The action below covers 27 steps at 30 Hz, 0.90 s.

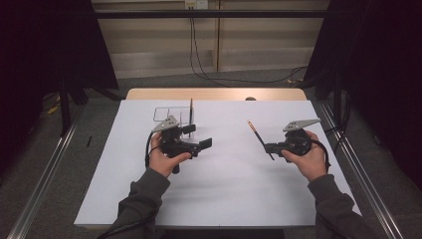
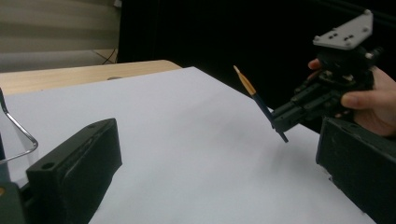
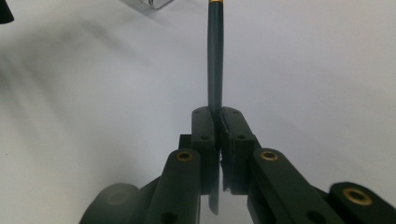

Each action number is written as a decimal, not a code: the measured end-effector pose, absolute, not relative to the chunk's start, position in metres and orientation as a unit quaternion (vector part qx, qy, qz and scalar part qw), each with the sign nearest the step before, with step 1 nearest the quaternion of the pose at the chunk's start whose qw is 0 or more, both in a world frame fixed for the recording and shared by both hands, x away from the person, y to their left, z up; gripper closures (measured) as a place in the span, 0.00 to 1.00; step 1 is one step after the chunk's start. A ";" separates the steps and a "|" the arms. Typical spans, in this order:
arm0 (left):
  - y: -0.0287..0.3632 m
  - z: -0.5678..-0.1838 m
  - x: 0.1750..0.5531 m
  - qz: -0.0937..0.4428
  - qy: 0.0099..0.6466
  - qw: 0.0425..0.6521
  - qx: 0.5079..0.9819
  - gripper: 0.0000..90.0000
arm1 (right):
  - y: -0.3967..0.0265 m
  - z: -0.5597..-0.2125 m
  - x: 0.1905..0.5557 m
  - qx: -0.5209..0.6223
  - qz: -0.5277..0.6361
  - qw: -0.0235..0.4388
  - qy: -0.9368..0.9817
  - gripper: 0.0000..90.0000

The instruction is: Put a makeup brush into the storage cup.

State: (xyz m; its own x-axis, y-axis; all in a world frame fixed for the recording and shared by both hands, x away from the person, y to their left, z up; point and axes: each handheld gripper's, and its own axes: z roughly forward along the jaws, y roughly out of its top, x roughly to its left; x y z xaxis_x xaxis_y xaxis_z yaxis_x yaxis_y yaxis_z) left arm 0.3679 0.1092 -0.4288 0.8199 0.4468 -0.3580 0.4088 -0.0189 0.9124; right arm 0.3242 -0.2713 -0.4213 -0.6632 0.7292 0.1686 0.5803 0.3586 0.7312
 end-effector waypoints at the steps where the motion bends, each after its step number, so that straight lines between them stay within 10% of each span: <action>1: 0.108 -0.429 0.369 0.013 0.302 0.635 0.711 0.00 | -0.271 -0.421 0.324 0.400 0.404 0.086 0.818 0.94; 27: 0.055 -0.433 0.378 -0.012 0.280 0.654 0.703 0.15 | -0.264 -0.414 0.318 0.378 0.447 0.101 0.805 0.94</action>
State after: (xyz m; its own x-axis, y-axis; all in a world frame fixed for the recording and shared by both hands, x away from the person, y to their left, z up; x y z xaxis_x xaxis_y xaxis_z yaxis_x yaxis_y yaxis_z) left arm 0.3776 0.0548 -0.4326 0.8433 0.3773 -0.3828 0.4087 0.0124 0.9126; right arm 0.3178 -0.2637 -0.4144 -0.6941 0.6982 0.1751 0.5177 0.3152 0.7954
